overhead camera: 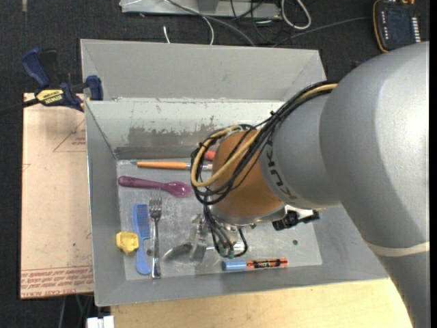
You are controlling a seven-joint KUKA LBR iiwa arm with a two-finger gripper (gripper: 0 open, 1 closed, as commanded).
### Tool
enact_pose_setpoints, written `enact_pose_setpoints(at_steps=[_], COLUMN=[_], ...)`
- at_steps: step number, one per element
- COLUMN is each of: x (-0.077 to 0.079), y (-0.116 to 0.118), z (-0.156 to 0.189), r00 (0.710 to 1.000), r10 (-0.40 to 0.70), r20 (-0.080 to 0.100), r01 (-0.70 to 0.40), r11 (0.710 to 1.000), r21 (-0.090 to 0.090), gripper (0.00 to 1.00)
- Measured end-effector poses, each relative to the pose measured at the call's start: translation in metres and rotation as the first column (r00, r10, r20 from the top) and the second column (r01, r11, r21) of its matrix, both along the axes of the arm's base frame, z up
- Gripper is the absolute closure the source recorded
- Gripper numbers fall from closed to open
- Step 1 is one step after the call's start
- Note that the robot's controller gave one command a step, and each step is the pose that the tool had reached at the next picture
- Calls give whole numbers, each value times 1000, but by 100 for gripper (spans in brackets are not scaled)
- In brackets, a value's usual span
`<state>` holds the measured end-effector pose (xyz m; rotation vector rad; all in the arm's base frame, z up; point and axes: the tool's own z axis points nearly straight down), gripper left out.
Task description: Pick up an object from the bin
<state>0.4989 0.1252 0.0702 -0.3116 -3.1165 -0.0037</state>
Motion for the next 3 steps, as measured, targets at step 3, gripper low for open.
enact_pose_setpoints(at_steps=[3], x=[-2], y=[0], z=[80], r00=[1000], r10=[2], r20=[-9], r01=[-2], r11=[1000], r21=[-1], gripper=[100])
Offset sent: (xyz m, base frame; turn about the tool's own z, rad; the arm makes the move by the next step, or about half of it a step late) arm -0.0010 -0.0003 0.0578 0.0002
